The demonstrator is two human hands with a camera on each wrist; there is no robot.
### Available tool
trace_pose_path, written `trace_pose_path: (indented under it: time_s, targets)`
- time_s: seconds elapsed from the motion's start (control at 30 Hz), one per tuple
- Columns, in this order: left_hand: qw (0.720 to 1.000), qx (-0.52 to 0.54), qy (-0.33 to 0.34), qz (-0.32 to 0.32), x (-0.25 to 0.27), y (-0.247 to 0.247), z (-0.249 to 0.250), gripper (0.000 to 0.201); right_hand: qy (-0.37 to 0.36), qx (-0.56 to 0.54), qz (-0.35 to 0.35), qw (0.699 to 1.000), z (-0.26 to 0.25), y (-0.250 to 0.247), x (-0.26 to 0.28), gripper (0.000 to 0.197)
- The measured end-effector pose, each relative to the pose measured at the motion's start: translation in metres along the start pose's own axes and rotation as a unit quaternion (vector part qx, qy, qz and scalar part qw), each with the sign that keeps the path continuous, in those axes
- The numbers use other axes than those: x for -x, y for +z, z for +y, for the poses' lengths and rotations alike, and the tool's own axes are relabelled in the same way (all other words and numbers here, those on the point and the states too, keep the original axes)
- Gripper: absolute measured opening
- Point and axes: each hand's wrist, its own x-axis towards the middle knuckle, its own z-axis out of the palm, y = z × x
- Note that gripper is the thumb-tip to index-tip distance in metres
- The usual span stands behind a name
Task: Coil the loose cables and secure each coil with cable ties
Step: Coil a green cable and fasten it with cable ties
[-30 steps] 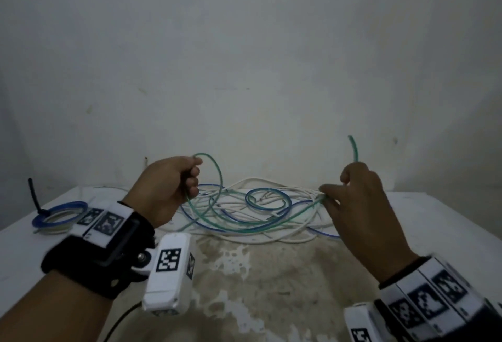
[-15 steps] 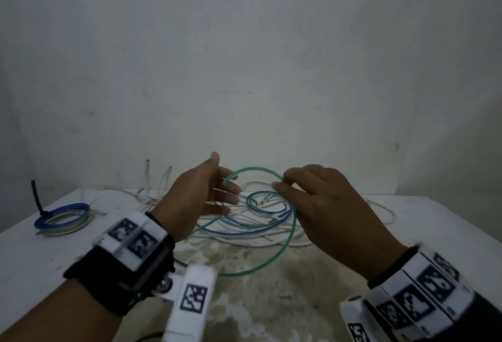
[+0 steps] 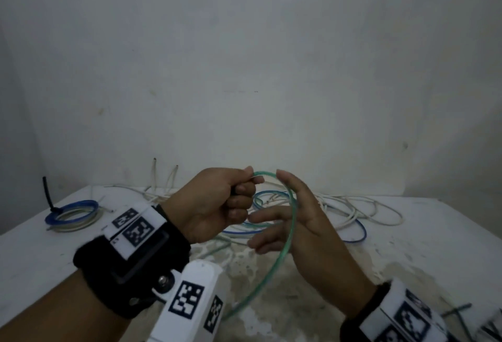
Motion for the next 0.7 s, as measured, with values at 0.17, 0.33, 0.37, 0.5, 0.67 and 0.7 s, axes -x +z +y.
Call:
trace_pose_path:
  time_s: [0.17, 0.33, 0.37, 0.5, 0.67, 0.7]
  targets:
    - [0.989, 0.079, 0.075, 0.095, -0.007, -0.021, 0.009, 0.026, 0.134, -0.250, 0.003, 0.959, -0.011, 0.014, 0.011, 0.034]
    - [0.979, 0.162, 0.090, 0.088, -0.004, -0.049, 0.027, 0.033, 0.075, 0.182, 0.025, 0.980, -0.005, -0.010, 0.005, 0.013]
    - [0.974, 0.183, 0.102, 0.085, -0.002, -0.056, 0.032, 0.031, 0.041, 0.307, 0.051, 0.950, 0.000, -0.020, 0.002, 0.013]
    - [0.953, 0.257, 0.152, 0.043, 0.008, -0.081, 0.053, 0.020, -0.073, 0.472, 0.156, 0.865, 0.014, -0.054, -0.003, 0.017]
    - [0.968, 0.200, 0.151, -0.027, 0.018, -0.066, 0.049, 0.009, -0.180, 0.542, 0.195, 0.797, 0.004, -0.055, -0.019, 0.021]
    - [0.971, 0.174, 0.159, -0.027, 0.018, -0.061, 0.047, 0.013, -0.168, 0.570, 0.156, 0.789, 0.002, -0.052, -0.023, 0.022]
